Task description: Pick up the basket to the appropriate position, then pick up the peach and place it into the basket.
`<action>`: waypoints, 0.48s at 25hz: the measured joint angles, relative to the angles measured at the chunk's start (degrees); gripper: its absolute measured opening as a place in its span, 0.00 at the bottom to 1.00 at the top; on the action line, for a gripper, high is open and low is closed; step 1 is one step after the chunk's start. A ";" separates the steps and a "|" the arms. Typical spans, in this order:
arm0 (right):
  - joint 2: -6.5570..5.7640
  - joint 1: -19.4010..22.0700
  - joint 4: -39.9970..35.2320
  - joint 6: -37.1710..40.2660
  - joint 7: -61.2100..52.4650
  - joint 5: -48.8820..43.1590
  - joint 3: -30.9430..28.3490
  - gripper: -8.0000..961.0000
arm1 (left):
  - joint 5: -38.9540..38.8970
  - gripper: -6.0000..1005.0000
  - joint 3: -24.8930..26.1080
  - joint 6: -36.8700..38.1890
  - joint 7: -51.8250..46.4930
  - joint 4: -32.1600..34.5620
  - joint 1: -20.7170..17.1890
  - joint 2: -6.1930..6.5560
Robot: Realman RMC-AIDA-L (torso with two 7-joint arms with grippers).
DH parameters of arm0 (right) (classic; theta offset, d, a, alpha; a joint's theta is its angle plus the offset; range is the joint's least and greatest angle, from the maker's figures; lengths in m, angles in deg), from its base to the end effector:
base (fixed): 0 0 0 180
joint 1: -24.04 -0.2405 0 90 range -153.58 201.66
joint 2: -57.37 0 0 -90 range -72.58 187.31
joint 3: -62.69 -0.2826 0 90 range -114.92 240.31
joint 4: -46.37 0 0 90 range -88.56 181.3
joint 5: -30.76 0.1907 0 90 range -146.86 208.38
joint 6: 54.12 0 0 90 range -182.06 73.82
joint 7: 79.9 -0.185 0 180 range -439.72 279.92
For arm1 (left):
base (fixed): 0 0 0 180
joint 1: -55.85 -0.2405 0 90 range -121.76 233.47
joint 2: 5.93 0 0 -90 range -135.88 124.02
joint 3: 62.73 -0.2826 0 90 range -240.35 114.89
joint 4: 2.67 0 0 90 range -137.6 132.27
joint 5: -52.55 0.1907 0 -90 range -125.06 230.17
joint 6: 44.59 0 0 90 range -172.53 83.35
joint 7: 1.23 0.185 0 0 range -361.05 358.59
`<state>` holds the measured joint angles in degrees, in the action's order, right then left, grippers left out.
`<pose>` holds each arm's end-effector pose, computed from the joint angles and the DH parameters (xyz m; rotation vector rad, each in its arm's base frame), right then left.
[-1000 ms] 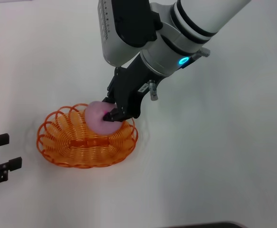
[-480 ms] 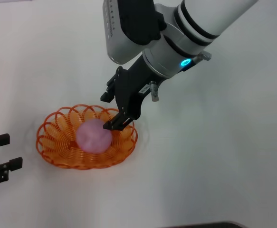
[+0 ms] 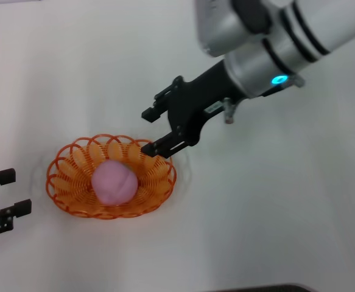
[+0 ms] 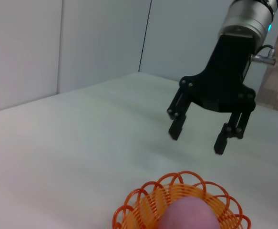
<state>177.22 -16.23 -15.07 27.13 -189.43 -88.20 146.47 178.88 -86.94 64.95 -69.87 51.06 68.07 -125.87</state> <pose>0.1460 0.3417 -0.1148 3.1310 -0.1965 -0.0051 -0.3345 0.2215 0.0037 -2.6908 -0.5951 -0.5559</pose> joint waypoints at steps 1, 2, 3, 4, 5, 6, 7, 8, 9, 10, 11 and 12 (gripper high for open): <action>-0.08 1.19 -0.04 0.93 1.17 0.81 -1.60 0.72 | -0.03 0.64 0.02 0.01 0.00 -0.01 0.00 -0.02; -0.10 2.35 -0.04 1.80 2.53 1.77 -3.16 0.72 | -0.05 0.64 0.04 0.02 0.00 -0.05 0.02 -0.03; -0.13 3.51 0.07 2.84 3.90 2.57 -4.76 0.72 | -0.06 0.64 0.06 0.02 0.00 -0.14 0.05 -0.03; -0.15 4.64 0.26 3.64 5.29 3.30 -6.37 0.72 | -0.07 0.64 0.09 0.01 0.00 -0.23 0.10 -0.03; -0.14 5.57 0.35 4.54 6.39 3.98 -7.55 0.72 | -0.07 0.64 0.10 -0.04 0.00 -0.32 0.13 -0.05; -0.15 7.94 0.46 5.82 8.56 5.35 -9.85 0.72 | -0.09 0.64 0.13 -0.24 0.05 -0.44 0.17 -0.09; -0.15 7.94 0.46 5.82 8.56 5.35 -9.85 0.72 | -0.09 0.64 0.13 -0.24 0.05 -0.44 0.17 -0.09; -0.16 9.01 0.63 6.44 9.46 6.05 -10.74 0.72 | -0.09 0.64 0.13 -0.30 0.09 -0.46 0.18 -0.11; -0.18 9.89 0.99 7.14 10.39 6.54 -11.72 0.72 | -0.10 0.64 0.14 -0.32 0.11 -0.47 0.21 -0.12; -0.21 10.63 1.77 8.08 11.76 7.11 -12.91 0.72 | -0.11 0.64 0.14 -0.33 0.11 -0.47 0.26 -0.13; -0.23 11.22 2.97 9.18 13.30 7.63 -14.48 0.72 | -0.11 0.64 0.14 -0.35 0.11 -0.47 0.31 -0.13; -0.23 11.63 4.74 10.56 15.42 8.09 -16.39 0.72 | -0.12 0.64 0.14 -0.37 0.11 -0.47 0.38 -0.13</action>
<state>176.99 -4.60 -10.33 37.69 -174.01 -80.11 130.08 178.75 -86.80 64.58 -69.76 50.59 68.45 -125.99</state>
